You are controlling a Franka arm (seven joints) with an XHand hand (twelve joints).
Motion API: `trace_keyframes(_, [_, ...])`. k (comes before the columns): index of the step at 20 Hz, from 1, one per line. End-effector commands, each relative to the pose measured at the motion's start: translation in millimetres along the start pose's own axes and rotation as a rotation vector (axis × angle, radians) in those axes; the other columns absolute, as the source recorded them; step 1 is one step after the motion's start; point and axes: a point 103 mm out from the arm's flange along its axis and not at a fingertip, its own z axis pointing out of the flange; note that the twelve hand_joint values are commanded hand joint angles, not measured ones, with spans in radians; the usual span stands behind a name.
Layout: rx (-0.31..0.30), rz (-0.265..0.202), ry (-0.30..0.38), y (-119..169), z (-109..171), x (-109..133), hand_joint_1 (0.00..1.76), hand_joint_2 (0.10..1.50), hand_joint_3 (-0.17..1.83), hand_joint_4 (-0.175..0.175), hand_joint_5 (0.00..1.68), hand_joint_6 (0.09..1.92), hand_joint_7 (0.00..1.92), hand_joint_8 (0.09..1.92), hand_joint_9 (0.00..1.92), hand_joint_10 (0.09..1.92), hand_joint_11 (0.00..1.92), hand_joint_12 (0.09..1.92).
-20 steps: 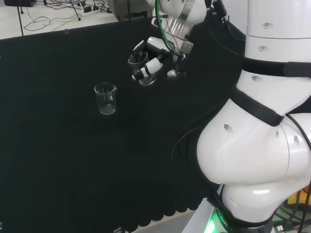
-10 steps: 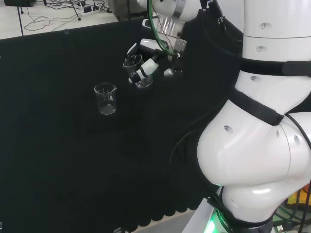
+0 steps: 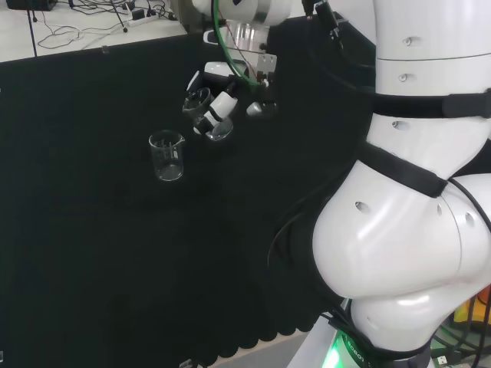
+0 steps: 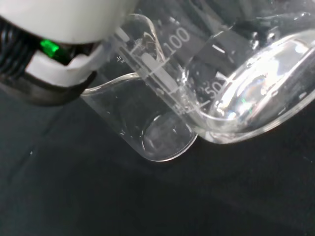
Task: Pour the water from the handheld beaker into the one on the table.
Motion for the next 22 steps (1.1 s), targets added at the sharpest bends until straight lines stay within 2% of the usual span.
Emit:
trace_keyframes(1, [0.074,0.033,-0.06,8.4,-0.2,3.1,1.13,0.55,0.86,0.175,1.29,0.75,1.79,0.14,1.82,0.09,1.36,0.7])
trace_keyframes(9, [0.169,0.079,-0.135,14.2,0.1,3.2,1.13,0.55,0.86,0.175,1.29,0.76,1.79,0.14,1.82,0.09,1.36,0.7])
trace_keyframes(22, [0.256,0.07,-0.17,15.4,-1.6,15.8,1.13,0.54,0.87,0.175,1.29,0.76,1.79,0.14,1.82,0.09,1.37,0.71])
